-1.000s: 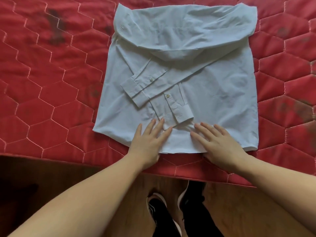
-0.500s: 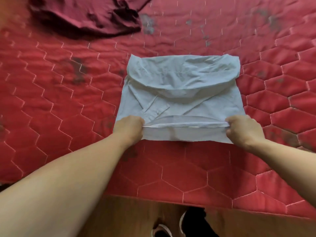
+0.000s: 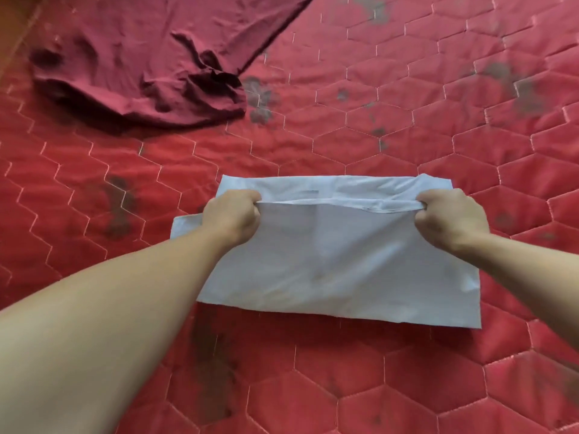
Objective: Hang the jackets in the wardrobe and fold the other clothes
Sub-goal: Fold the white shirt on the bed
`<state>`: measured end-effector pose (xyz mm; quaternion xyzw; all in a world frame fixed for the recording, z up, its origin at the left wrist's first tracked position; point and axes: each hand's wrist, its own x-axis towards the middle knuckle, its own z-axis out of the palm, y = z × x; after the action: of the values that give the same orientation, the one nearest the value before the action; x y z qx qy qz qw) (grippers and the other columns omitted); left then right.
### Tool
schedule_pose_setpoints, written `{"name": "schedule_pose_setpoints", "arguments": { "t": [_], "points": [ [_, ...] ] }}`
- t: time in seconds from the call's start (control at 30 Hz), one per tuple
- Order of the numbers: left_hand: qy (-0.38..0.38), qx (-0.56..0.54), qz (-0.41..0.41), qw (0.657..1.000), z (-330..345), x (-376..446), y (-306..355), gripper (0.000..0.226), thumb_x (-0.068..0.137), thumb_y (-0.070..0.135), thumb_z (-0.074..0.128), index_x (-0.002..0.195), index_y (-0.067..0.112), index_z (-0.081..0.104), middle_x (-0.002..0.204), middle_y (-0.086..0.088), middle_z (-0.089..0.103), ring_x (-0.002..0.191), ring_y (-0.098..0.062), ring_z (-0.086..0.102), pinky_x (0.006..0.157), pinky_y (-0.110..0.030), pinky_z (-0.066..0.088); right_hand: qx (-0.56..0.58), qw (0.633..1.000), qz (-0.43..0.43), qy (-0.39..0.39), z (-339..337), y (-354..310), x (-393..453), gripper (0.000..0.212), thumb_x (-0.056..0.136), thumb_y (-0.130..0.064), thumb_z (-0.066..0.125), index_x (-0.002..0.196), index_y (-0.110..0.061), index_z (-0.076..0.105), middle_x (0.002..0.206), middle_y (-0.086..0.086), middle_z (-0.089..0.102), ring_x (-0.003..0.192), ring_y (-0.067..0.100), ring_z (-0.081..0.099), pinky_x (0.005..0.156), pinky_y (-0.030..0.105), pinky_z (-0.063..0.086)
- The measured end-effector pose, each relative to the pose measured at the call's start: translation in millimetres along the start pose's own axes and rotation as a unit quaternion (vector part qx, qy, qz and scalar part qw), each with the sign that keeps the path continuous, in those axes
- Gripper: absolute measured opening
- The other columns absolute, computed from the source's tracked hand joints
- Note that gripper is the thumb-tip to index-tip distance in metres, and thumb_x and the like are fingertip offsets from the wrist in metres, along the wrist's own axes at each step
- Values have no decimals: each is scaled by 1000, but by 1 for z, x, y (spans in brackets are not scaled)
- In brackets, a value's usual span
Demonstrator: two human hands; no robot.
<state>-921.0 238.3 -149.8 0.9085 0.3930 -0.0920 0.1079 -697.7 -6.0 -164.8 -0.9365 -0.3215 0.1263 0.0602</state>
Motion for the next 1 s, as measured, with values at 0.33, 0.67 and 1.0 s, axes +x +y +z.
{"name": "schedule_pose_setpoints", "arguments": {
  "t": [0.33, 0.67, 1.0],
  "points": [
    [-79, 0, 1, 997, 50, 89, -4, 21, 99, 30, 34, 100, 20, 52, 101, -5, 64, 94, -31, 54, 83, -40, 33, -24, 991, 45, -121, 32, 0, 95, 16, 82, -22, 44, 72, -14, 53, 71, 6, 53, 71, 33, 52, 63, 34, 36],
    [34, -47, 61, 996, 76, 120, -22, 21, 97, 42, 44, 98, 27, 59, 90, -4, 67, 94, -30, 55, 83, -40, 27, -53, 999, -5, -2, 55, 6, 113, 37, 93, -49, 42, 76, -18, 55, 85, 16, 63, 81, 40, 59, 70, 40, 40],
    [-67, -68, 246, 965, 93, 21, 59, 50, 91, 48, 35, 135, 34, 54, 148, -2, 45, 139, -30, 35, 110, -54, 19, 142, 985, -73, 62, 85, -74, 20, 20, 84, -16, 63, 104, -18, 67, 107, 3, 61, 100, 26, 58, 88, 38, 32]
  ]
}}
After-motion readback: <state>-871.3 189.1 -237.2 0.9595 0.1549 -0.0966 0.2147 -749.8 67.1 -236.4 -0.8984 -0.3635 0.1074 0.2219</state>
